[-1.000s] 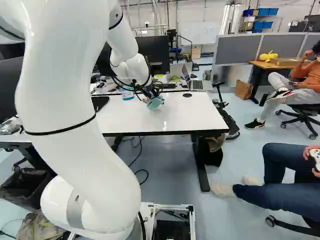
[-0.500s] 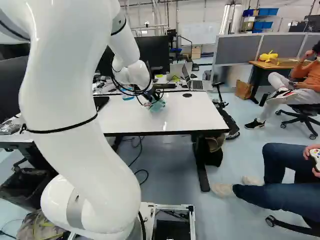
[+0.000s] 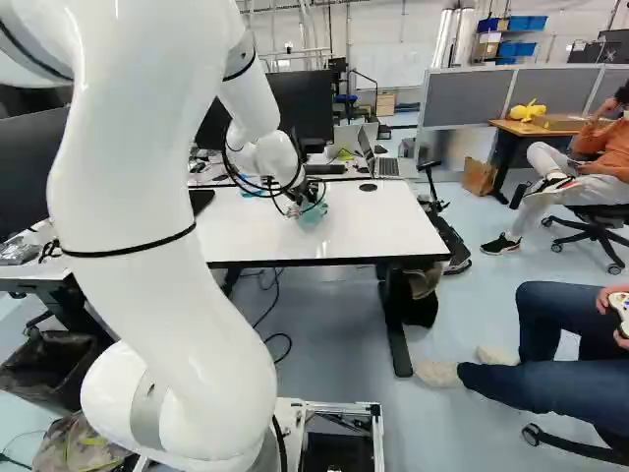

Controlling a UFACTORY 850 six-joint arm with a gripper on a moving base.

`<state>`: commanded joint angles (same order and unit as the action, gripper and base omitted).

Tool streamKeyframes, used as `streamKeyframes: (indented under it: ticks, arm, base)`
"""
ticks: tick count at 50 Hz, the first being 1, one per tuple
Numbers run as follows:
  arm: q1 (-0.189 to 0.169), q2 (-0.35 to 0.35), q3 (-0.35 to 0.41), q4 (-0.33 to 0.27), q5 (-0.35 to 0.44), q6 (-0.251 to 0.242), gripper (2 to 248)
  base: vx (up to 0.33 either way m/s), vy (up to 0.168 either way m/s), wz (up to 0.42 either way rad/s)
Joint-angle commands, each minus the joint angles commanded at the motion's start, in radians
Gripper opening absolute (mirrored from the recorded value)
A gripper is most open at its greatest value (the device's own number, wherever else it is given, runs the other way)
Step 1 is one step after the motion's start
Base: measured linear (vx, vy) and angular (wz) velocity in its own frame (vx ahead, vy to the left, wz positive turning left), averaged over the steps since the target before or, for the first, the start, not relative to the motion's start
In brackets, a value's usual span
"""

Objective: Clean the table with the green towel

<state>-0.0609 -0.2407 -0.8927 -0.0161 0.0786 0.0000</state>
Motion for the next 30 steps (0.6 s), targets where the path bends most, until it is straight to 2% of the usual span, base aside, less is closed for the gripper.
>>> streamKeyframes:
  ticks: [16, 30]
  arm:
    - [0.000, -0.042, -0.007, 0.000, 0.004, 0.000, 56]
    - [0.000, -0.042, -0.007, 0.000, -0.023, 0.000, 56]
  base:
    - [0.000, 0.000, 0.000]
    - [0.000, 0.000, 0.000]
